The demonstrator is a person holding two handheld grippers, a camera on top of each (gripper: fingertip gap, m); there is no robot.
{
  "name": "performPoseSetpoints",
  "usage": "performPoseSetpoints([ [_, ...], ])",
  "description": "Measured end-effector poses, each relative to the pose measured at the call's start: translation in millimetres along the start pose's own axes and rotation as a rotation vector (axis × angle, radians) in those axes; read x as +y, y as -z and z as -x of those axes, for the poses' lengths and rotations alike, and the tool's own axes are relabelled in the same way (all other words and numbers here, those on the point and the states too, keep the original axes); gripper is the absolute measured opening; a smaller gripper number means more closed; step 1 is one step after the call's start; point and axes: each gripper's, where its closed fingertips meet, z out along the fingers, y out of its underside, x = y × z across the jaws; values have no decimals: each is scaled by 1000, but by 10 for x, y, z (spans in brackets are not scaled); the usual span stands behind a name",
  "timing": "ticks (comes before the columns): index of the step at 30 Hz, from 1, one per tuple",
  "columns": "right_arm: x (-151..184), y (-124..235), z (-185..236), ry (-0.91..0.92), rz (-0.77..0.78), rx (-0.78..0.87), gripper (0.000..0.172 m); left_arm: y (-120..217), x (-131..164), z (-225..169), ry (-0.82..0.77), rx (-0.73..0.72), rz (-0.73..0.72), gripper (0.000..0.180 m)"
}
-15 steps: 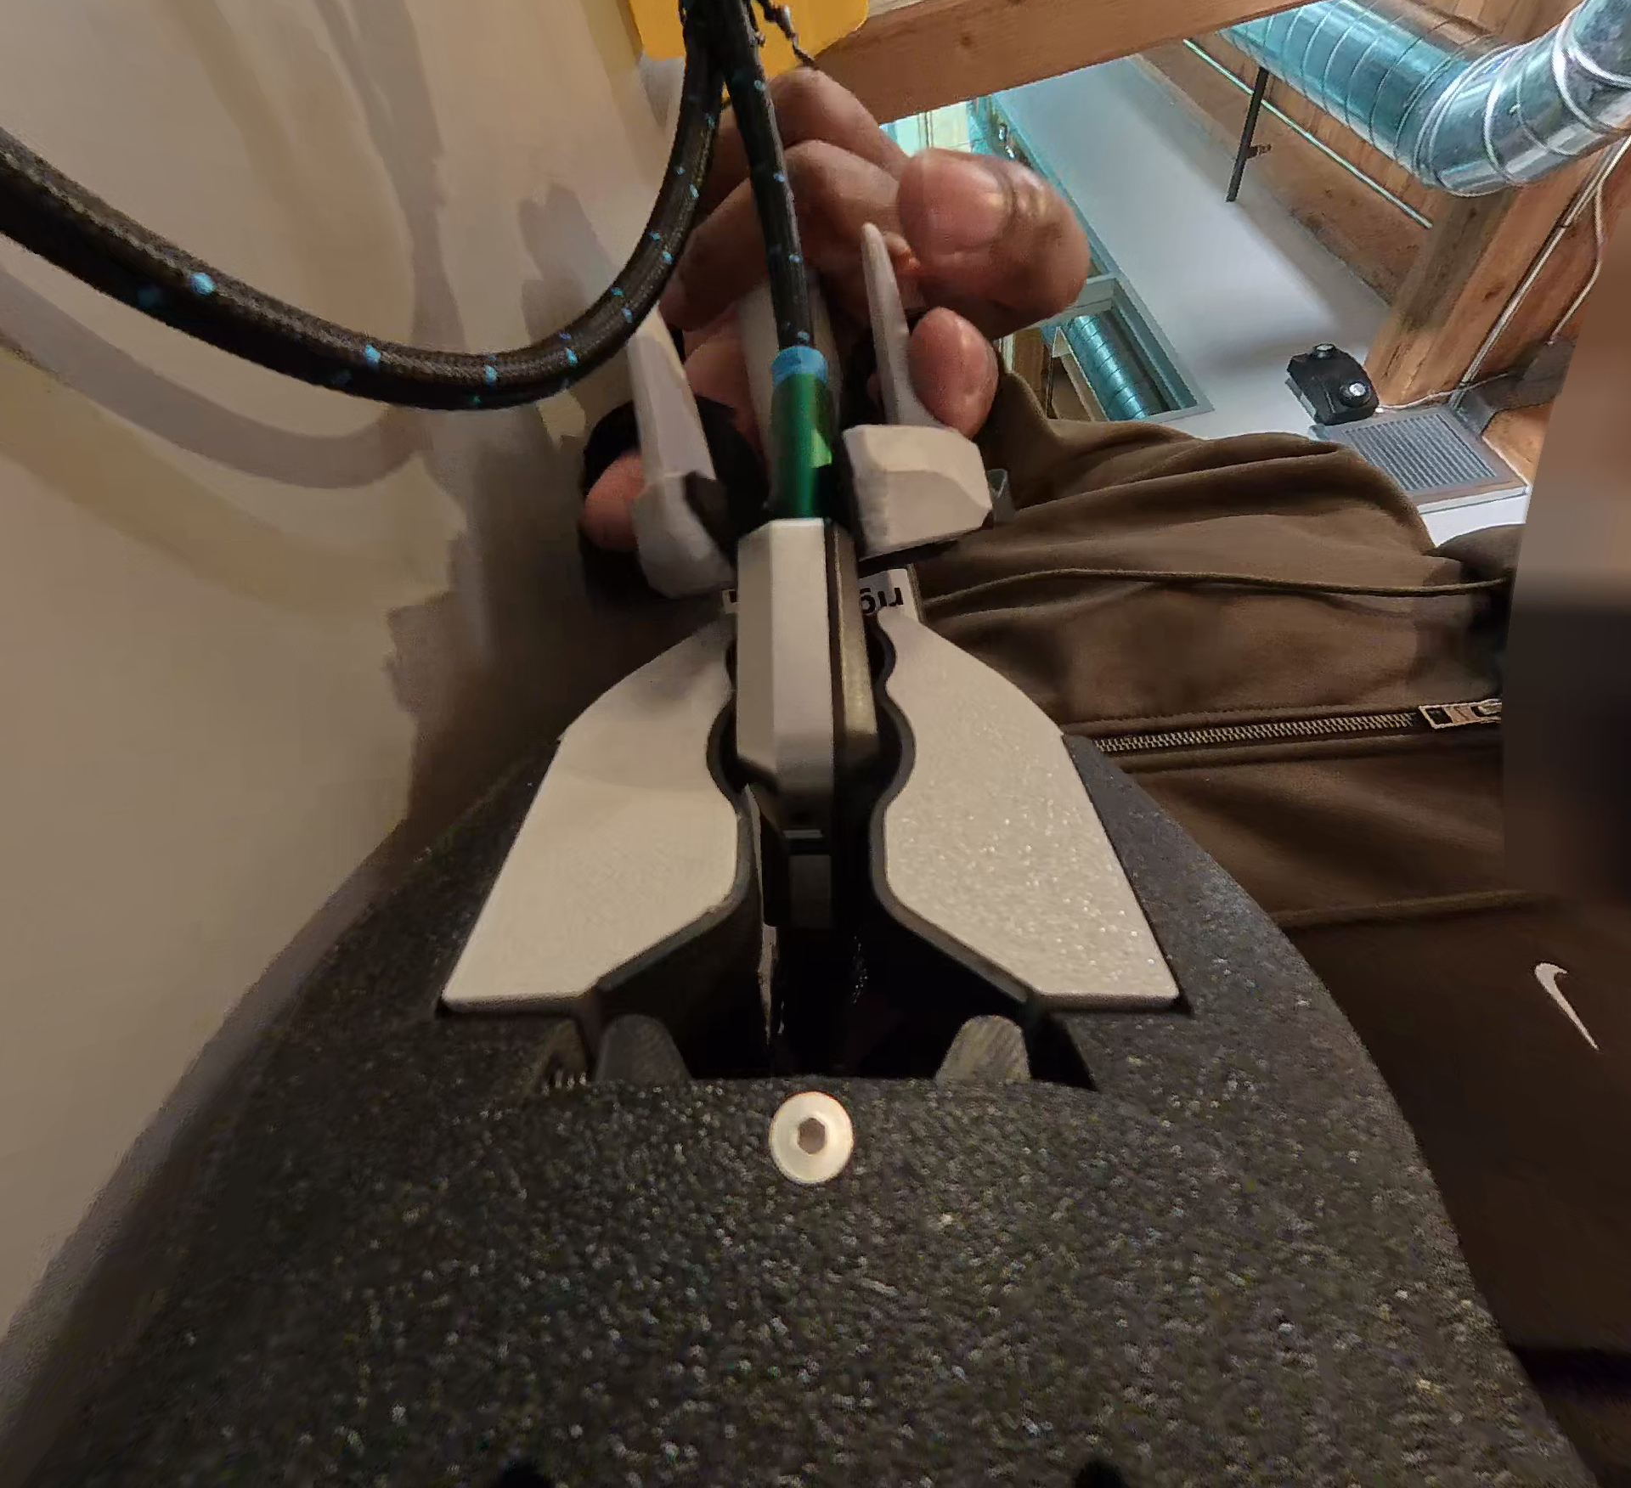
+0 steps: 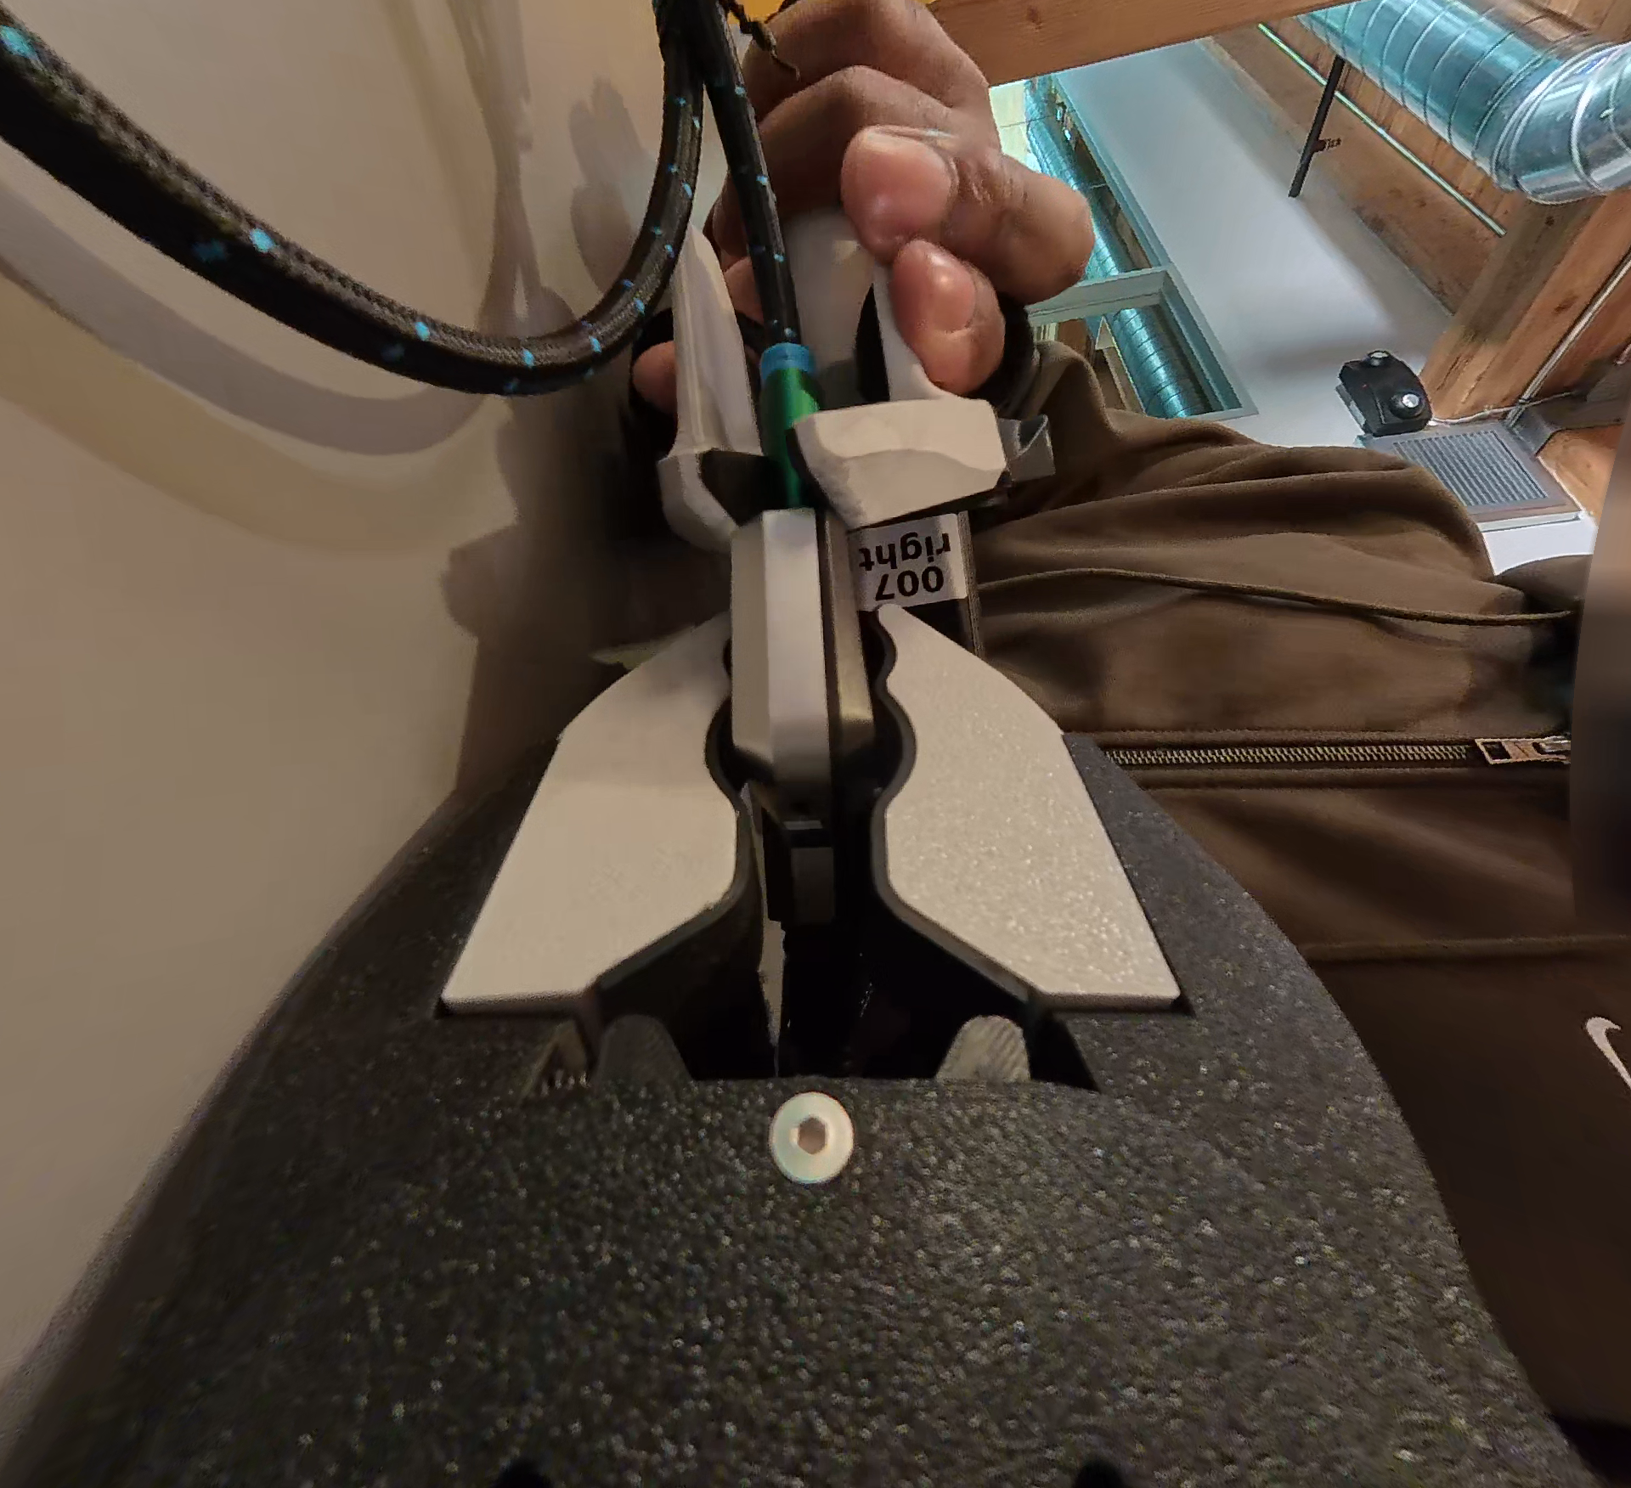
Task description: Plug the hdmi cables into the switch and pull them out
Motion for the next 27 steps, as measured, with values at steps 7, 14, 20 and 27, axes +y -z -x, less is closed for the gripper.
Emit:
performPoseSetpoints([
  [7,373,76,-23,-71,33,-36,10,121,56,3,-7,6,48,23],
  [14,1000,472,-424,-84,191,36,10,481,-88,-19,-35,-20,-71,23],
  [20,1050,1035,-1200,-167,288,183,10,393,-28,72,-54,-62,-45,23],
  [27,2210,2301,-1601,-273,627,169,10,380,-20,70,-66,-67,-37,23],
])
